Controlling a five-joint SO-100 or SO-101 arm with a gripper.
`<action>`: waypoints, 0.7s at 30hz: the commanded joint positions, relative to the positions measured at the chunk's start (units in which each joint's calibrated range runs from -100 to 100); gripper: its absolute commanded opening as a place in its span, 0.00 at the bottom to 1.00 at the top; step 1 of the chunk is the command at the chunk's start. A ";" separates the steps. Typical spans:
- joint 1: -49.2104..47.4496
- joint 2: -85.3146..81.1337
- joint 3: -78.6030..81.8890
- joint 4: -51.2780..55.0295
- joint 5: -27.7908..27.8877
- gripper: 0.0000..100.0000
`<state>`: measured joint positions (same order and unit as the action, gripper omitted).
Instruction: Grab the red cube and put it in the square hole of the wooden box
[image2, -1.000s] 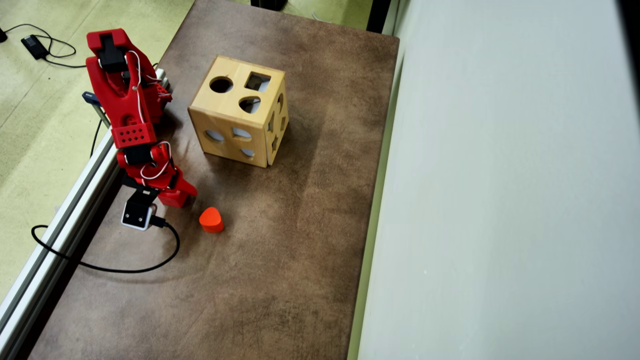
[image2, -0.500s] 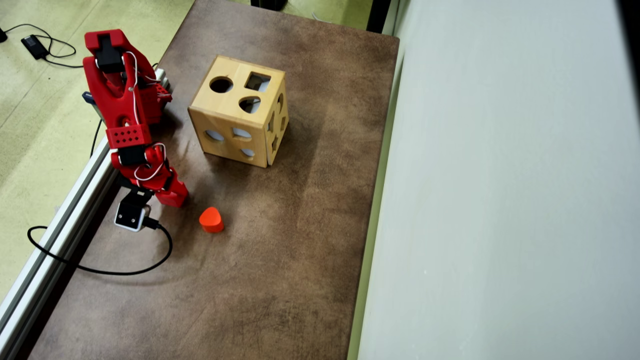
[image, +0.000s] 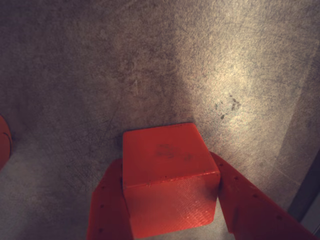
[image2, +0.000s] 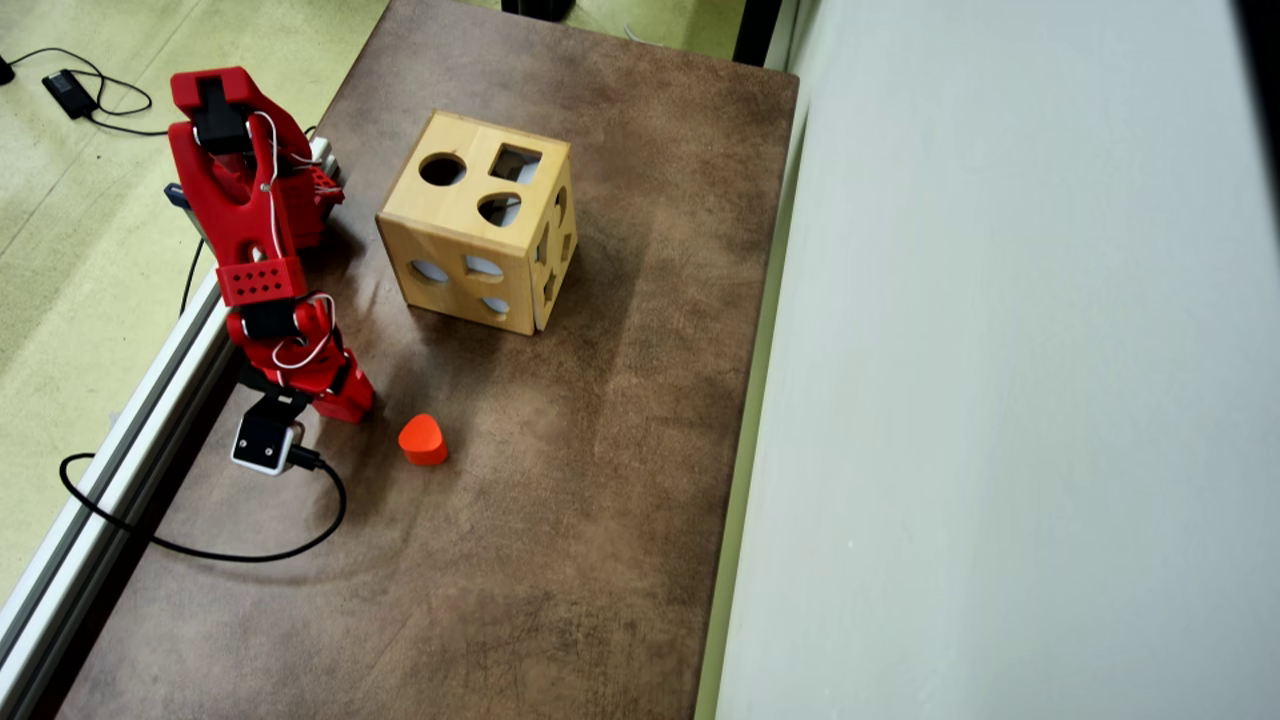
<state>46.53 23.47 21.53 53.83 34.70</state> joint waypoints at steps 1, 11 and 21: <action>-0.62 0.09 -0.96 -0.80 -0.15 0.07; -0.47 -5.00 -0.25 3.38 -0.15 0.02; -0.62 -18.59 -1.05 19.63 -0.29 0.02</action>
<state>46.32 12.63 21.72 70.06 34.70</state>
